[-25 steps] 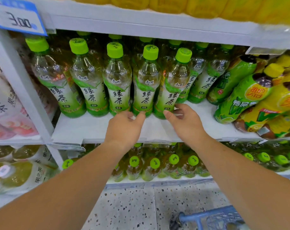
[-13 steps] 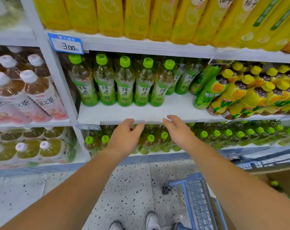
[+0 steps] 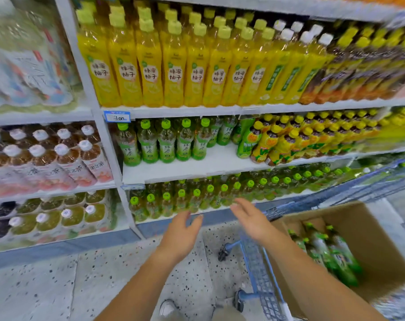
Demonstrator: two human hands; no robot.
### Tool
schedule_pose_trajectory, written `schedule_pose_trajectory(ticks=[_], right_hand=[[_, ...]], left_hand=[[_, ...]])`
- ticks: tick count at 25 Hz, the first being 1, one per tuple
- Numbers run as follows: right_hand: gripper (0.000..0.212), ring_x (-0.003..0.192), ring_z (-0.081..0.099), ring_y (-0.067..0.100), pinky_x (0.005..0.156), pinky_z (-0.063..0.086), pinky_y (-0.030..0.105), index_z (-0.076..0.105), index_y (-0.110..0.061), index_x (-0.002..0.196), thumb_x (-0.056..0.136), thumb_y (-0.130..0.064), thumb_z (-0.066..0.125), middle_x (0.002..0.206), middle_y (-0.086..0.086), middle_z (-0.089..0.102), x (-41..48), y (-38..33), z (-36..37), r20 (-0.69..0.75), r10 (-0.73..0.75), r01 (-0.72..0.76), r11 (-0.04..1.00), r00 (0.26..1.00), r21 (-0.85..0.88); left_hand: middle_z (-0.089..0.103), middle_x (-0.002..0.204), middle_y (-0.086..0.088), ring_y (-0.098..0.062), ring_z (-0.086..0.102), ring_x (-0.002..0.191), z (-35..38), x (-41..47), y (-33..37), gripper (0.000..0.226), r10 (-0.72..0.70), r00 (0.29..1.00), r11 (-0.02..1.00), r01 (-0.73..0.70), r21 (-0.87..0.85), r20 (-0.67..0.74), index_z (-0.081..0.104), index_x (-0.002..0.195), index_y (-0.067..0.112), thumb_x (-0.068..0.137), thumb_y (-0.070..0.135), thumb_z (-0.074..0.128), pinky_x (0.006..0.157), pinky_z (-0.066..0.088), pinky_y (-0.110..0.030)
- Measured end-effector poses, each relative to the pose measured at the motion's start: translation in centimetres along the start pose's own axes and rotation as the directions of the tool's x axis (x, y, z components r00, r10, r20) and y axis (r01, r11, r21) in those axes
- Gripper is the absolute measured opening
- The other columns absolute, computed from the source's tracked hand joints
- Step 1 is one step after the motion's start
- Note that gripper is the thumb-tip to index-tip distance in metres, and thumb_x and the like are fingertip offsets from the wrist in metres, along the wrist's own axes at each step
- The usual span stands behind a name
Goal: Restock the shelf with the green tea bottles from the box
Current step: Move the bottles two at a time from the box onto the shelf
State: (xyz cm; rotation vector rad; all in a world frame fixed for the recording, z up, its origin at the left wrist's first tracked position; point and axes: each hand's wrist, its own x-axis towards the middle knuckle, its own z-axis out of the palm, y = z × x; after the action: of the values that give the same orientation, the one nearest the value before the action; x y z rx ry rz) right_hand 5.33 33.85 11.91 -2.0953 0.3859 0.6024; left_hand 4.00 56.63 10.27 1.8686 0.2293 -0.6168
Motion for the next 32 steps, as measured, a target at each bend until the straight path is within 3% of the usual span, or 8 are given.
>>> schedule_pose_trajectory(ticks=[4,9,15,21,24,28,32], right_hand=[[0.066,0.142,0.037,0.017,0.103,0.034,0.029,0.027,-0.026,0.157,0.1,-0.057,0.043,0.16,-0.003,0.033,-4.2,1.7,-1.7,0.0,0.016,-0.016,1.0,1.0,-0.001],[0.059,0.121,0.046,0.009,0.094,0.033,0.023,0.034,-0.024,0.153,0.102,-0.052,0.043,0.153,-0.002,0.042,-7.8,6.8,-4.3,-0.02,0.023,-0.023,1.0,1.0,-0.013],[0.059,0.141,0.039,0.016,0.105,0.029,0.025,0.037,-0.022,0.152,0.102,-0.052,0.042,0.157,-0.002,0.04,-10.9,15.9,-11.2,-0.029,0.069,-0.069,0.998,0.997,0.01],[0.06,0.136,0.041,0.011,0.101,0.029,0.025,0.039,-0.028,0.151,0.099,-0.059,0.039,0.155,-0.008,0.041,-12.2,24.2,-19.5,0.042,0.118,-0.118,0.993,0.992,0.014],[0.062,0.126,0.041,0.004,0.098,0.028,0.025,0.04,-0.031,0.15,0.097,-0.063,0.039,0.153,-0.01,0.043,-11.8,27.9,-22.4,0.028,0.157,-0.158,0.987,0.987,0.008],[0.055,0.117,0.043,-0.002,0.091,0.032,0.015,0.045,-0.033,0.145,0.098,-0.061,0.038,0.146,-0.012,0.048,-9.9,32.0,-25.1,-0.002,0.2,-0.2,0.98,0.98,0.014],[0.049,0.113,0.045,-0.004,0.082,0.03,0.008,0.046,-0.035,0.144,0.1,-0.056,0.041,0.135,-0.018,0.05,-5.8,36.5,-26.3,-0.036,0.282,-0.279,0.958,0.959,0.062]], left_hand=[[0.049,0.147,0.006,-0.014,0.049,0.128,2.6,-2.9,1.4,0.058,0.045,0.999,0.999,-0.045,-0.003,0.025,0.049,0.142,0.029,0.094,0.061,0.052,0.106,0.042,-0.041],[0.054,0.141,0.011,-0.01,0.051,0.125,7.3,-4.5,2.2,0.05,0.09,0.992,0.991,-0.098,0.087,0.091,0.053,0.137,0.031,0.096,0.058,0.05,0.098,0.038,-0.03],[0.059,0.135,0.007,-0.011,0.054,0.116,16.4,-5.4,3.6,0.045,0.075,0.993,0.987,-0.087,0.135,0.09,0.058,0.135,0.025,0.099,0.051,0.05,0.095,0.039,-0.029],[0.06,0.117,0.015,0.001,0.055,0.099,28.1,-6.7,6.3,0.03,-0.005,1.0,1.0,0.006,-0.022,0.022,0.06,0.122,0.032,0.099,0.049,0.052,0.074,0.037,-0.014],[0.061,0.119,0.012,-0.007,0.056,0.107,33.5,-5.9,6.9,0.035,-0.022,0.999,1.0,0.023,-0.019,0.047,0.06,0.127,0.028,0.1,0.048,0.05,0.077,0.039,-0.017],[0.056,0.117,0.022,0.004,0.053,0.104,39.5,-3.9,6.3,0.036,-0.052,0.991,0.998,0.055,-0.021,0.127,0.055,0.13,0.035,0.099,0.052,0.048,0.074,0.032,-0.007],[0.056,0.123,0.02,0.002,0.05,0.106,45.3,1.3,4.2,0.044,-0.083,0.978,0.996,0.075,0.048,0.193,0.054,0.133,0.036,0.098,0.06,0.042,0.08,0.033,-0.012]])
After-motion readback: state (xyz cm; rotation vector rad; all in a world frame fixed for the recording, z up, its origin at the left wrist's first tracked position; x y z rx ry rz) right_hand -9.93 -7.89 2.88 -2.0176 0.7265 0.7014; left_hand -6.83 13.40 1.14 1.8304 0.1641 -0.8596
